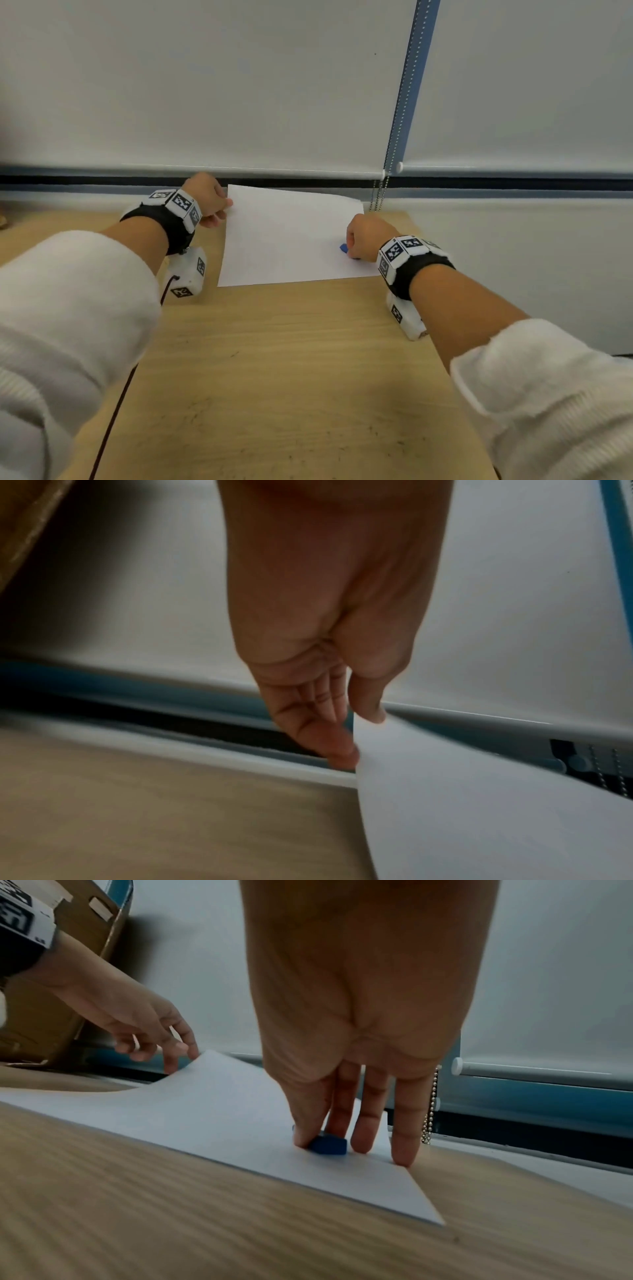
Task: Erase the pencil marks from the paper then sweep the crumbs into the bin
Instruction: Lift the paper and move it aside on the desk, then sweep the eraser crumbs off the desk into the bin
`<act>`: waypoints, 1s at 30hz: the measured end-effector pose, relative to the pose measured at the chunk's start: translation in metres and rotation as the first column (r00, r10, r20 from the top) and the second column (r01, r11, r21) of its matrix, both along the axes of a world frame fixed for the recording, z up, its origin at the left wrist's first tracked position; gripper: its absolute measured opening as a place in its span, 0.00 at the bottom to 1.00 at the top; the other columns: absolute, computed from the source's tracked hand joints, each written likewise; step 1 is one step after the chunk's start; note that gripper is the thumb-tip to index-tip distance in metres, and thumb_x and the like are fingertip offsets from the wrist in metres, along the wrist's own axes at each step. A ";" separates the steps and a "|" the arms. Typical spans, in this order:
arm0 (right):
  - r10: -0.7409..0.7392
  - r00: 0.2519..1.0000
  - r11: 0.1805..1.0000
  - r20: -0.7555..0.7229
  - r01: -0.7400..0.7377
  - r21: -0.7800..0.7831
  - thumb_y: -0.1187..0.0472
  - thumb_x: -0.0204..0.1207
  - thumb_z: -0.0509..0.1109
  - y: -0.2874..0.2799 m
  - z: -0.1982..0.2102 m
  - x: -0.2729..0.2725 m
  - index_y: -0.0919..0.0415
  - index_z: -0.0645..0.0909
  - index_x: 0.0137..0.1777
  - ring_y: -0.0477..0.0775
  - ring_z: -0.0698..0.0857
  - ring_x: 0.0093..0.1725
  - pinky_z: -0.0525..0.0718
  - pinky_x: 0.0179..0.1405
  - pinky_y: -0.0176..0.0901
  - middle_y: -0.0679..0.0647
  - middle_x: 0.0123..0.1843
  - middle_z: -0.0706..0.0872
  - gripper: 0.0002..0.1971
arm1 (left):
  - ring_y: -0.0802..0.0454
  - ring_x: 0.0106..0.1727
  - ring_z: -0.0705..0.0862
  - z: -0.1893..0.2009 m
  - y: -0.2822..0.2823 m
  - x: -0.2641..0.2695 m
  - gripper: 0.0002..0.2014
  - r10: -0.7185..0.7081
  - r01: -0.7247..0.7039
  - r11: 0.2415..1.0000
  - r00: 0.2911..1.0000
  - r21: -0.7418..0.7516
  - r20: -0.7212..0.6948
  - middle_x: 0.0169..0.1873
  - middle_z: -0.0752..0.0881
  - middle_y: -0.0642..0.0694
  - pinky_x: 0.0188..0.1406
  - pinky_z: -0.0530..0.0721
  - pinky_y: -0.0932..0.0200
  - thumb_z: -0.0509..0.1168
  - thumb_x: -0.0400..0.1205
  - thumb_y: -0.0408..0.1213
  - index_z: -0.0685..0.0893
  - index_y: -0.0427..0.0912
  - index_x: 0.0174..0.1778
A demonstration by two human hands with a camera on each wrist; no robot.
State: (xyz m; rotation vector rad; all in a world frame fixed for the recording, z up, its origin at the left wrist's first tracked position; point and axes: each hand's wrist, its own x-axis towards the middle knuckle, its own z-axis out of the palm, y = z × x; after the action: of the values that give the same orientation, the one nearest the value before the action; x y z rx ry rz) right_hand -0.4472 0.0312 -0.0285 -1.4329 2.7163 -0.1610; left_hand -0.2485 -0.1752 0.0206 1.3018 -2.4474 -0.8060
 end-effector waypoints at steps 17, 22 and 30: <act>0.215 0.976 0.974 -0.017 -0.216 -0.071 0.25 0.67 0.55 0.198 0.098 0.117 0.42 0.83 0.43 0.39 0.84 0.41 0.84 0.44 0.44 0.35 0.41 0.86 0.25 | 0.45 0.85 0.35 -0.031 0.105 0.202 0.66 -0.393 0.382 0.904 0.560 0.194 0.729 0.82 0.29 0.39 0.84 0.42 0.48 0.25 0.56 0.83 0.30 0.37 0.82; 0.206 0.978 0.947 -0.017 -0.204 -0.250 0.20 0.69 0.50 0.293 0.092 0.176 0.27 0.76 0.46 0.29 0.83 0.42 0.85 0.32 0.35 0.23 0.43 0.83 0.20 | 0.44 0.83 0.31 -0.041 0.141 0.172 0.61 -0.406 0.466 0.874 0.546 0.137 0.733 0.81 0.26 0.37 0.84 0.40 0.46 0.24 0.63 0.81 0.28 0.36 0.81; 0.360 0.929 0.807 -0.092 -0.359 -0.469 0.36 0.79 0.52 0.314 0.057 0.250 0.35 0.68 0.41 0.29 0.77 0.34 0.66 0.35 0.09 0.32 0.34 0.78 0.09 | 0.52 0.80 0.24 -0.046 0.257 0.144 0.47 -0.748 0.837 0.485 0.246 0.254 0.617 0.79 0.23 0.44 0.83 0.34 0.49 0.34 0.78 0.71 0.26 0.40 0.81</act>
State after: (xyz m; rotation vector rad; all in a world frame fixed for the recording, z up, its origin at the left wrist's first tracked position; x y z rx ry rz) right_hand -0.1972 0.3452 0.0290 -2.0359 2.4330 -0.8625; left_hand -0.1042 0.0817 -0.0252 0.0698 -3.7534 -0.2822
